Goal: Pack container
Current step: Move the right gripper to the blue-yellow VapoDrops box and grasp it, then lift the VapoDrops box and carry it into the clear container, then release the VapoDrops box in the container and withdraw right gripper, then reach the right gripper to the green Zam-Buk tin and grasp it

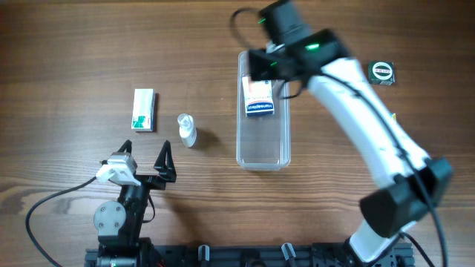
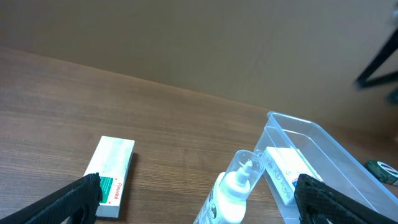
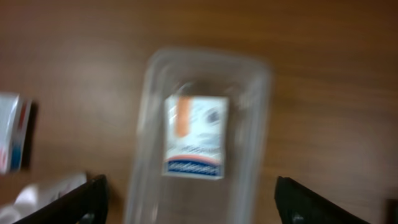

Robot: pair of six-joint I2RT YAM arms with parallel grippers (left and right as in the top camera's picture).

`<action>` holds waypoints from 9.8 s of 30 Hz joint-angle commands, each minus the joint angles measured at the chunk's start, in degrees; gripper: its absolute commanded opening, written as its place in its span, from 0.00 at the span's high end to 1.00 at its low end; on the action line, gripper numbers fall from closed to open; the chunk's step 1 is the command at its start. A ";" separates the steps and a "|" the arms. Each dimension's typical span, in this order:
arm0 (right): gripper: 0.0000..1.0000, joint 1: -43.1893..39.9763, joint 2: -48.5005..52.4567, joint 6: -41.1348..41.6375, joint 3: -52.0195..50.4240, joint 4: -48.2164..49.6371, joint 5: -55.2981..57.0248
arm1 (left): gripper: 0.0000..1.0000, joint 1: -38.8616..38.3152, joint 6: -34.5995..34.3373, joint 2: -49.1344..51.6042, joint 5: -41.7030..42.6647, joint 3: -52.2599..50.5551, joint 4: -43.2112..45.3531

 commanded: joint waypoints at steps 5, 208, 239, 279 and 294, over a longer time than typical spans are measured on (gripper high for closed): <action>0.00 -22.64 -3.63 -4.24 1.05 -2.19 4.70 | 0.00 0.31 1.33 -0.42 0.48 -0.33 -0.09; 0.19 2.05 23.50 4.72 3.69 2.10 -7.26 | 0.00 0.31 1.33 -0.42 0.48 -0.33 -0.09; 0.00 -11.15 3.26 -5.70 7.65 -1.75 9.07 | 0.00 0.31 1.33 -0.42 0.48 -0.33 -0.09; 0.01 -41.46 30.21 -27.36 7.48 6.69 -9.46 | 0.00 0.31 1.33 -0.42 0.48 -0.33 -0.09; 0.01 -41.46 32.92 -26.62 7.45 7.78 -9.44 | 0.00 0.31 1.33 -0.42 0.48 -0.33 -0.09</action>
